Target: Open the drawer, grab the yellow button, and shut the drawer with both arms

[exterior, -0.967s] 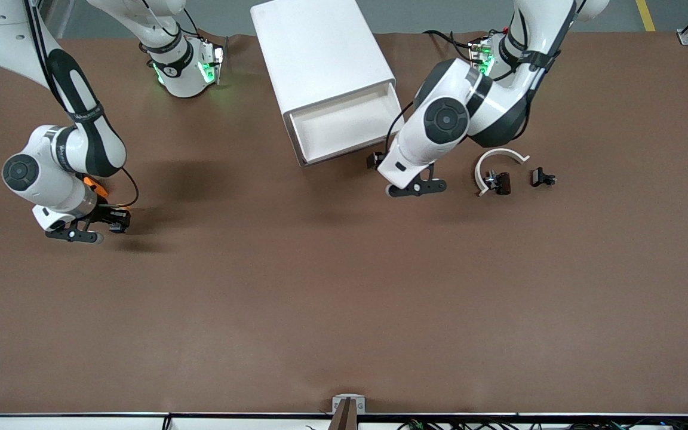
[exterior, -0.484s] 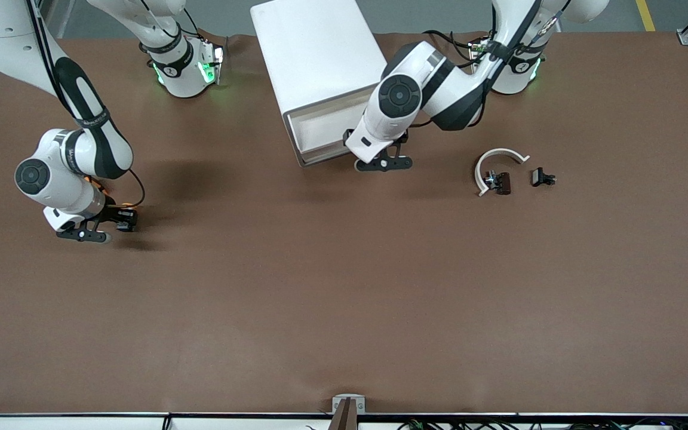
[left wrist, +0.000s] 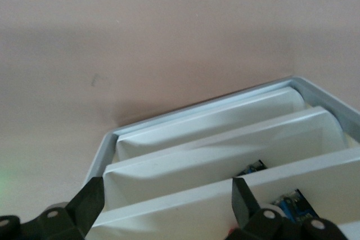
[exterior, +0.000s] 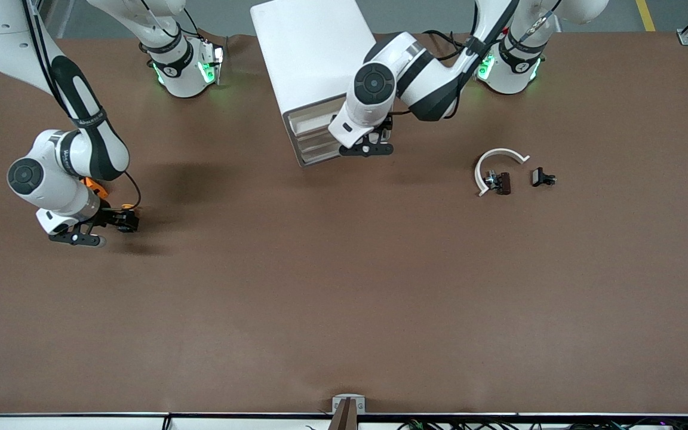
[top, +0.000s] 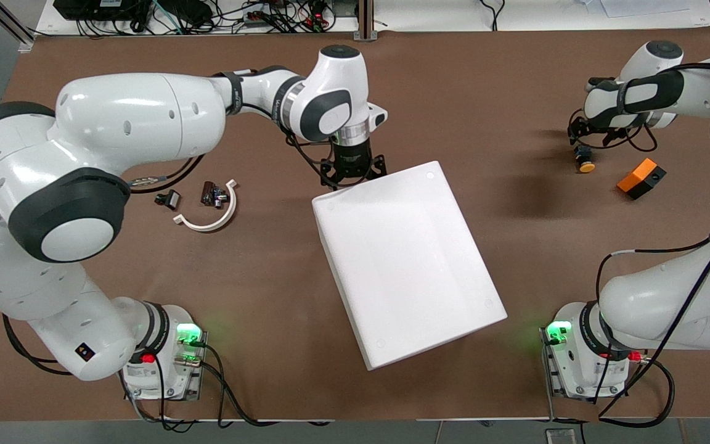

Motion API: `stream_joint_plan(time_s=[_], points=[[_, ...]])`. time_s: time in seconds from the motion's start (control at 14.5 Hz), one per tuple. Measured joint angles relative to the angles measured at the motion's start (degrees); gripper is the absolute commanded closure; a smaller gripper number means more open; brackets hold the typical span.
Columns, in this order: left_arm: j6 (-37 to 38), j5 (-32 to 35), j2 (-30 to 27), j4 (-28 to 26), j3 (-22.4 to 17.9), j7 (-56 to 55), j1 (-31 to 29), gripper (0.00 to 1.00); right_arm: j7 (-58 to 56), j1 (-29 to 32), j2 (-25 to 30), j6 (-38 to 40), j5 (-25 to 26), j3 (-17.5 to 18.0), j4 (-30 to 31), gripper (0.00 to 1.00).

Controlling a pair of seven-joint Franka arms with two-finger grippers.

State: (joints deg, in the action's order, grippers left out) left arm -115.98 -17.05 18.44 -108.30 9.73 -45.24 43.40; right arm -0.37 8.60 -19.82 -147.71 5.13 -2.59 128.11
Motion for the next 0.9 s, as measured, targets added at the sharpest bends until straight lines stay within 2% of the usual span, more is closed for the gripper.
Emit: stream_joint_plan(time_s=[0.21, 0.48, 0.69, 0.9], points=[[-0.33, -2.08, 0.06, 0.01, 0.71, -0.03, 0.0, 0.0, 0.0, -0.37, 3.93, 9.1, 0.0, 0.83, -3.87, 0.0], [-0.32, -4.04, 0.16, -0.04, 0.88, -0.3, 0.09, 0.0, 0.38, -3.37, 11.54, 27.74, 0.0, 1.46, -10.99, 0.0], [-0.49, -4.63, 0.95, 0.34, 0.88, -1.14, 0.04, 0.0, 0.38, -4.64, 15.67, 35.72, 0.0, 1.61, -16.02, 0.0], [-1.14, -4.71, 2.66, 3.1, 0.65, -1.61, -2.31, 0.0, 0.39, -5.69, 17.61, 44.36, -0.04, 1.72, -22.79, 0.0]])
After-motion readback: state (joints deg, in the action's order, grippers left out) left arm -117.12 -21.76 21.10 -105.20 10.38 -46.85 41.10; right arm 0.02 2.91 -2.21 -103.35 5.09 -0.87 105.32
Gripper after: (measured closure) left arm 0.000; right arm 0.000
